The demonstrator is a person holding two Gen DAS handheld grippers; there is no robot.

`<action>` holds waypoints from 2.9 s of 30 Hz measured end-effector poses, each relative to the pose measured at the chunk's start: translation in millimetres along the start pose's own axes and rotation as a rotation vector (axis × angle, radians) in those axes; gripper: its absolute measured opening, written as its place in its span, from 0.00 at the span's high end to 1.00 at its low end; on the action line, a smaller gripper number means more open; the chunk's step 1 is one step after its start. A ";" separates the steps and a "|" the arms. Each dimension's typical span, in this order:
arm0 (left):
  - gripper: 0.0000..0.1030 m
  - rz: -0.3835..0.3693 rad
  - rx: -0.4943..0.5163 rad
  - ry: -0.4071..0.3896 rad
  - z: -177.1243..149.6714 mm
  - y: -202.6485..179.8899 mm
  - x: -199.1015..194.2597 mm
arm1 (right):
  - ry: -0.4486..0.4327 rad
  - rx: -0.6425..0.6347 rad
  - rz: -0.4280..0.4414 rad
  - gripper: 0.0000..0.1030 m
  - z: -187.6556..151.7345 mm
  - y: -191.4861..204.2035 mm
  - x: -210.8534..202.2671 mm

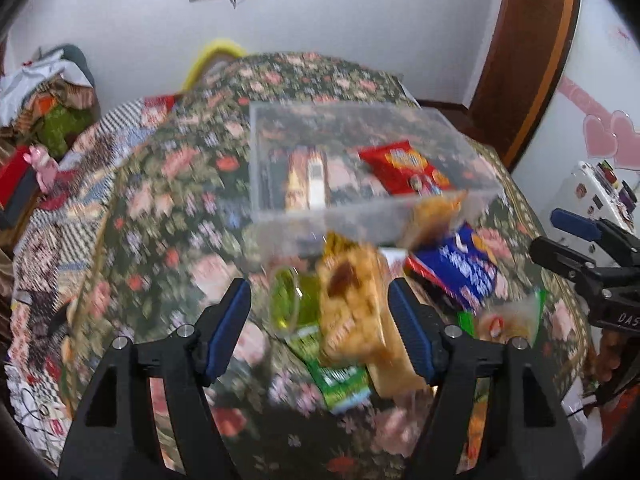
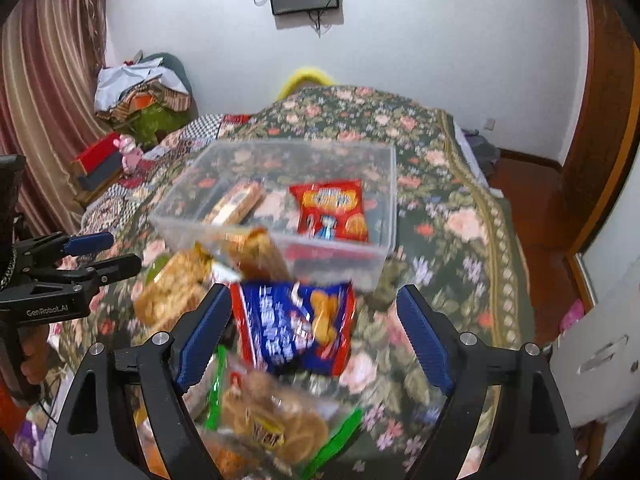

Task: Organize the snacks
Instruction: 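Grasp the blue peanut-cracker bag with the right tool while the left tool grasps the square cake, then lower the blue bag and square cake into the clear box and release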

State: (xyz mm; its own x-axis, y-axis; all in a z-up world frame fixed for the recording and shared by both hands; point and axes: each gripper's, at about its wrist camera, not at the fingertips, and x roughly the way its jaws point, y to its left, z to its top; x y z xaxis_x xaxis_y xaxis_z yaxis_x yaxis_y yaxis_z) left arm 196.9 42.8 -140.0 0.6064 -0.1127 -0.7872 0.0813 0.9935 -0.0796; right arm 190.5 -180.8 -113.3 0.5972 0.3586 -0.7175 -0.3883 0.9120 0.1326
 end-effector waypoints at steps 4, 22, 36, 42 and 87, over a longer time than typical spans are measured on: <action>0.32 -0.015 0.012 0.017 -9.3 -6.8 8.8 | 0.053 0.015 0.013 0.20 -12.0 0.5 16.3; 0.50 -0.066 -0.001 0.054 -5.4 -16.0 45.4 | 0.193 0.029 0.052 0.07 -26.0 -4.9 70.0; 0.47 -0.117 -0.070 0.075 -10.3 -1.9 50.1 | 0.193 0.056 0.151 0.30 -28.8 -4.1 70.7; 0.56 -0.154 -0.093 0.088 -10.5 1.9 54.6 | 0.172 0.067 0.150 0.38 -32.6 -3.4 63.4; 0.57 -0.007 -0.033 -0.170 81.5 -0.2 10.2 | -0.099 0.039 0.138 0.40 72.3 12.9 40.1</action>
State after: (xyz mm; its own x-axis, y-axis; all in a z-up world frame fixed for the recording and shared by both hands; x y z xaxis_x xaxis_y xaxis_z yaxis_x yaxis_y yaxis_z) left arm 267.5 40.2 -98.2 0.7310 -0.1175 -0.6721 0.0612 0.9924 -0.1069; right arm 260.1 -140.2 -90.9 0.6072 0.4970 -0.6200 -0.4452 0.8590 0.2526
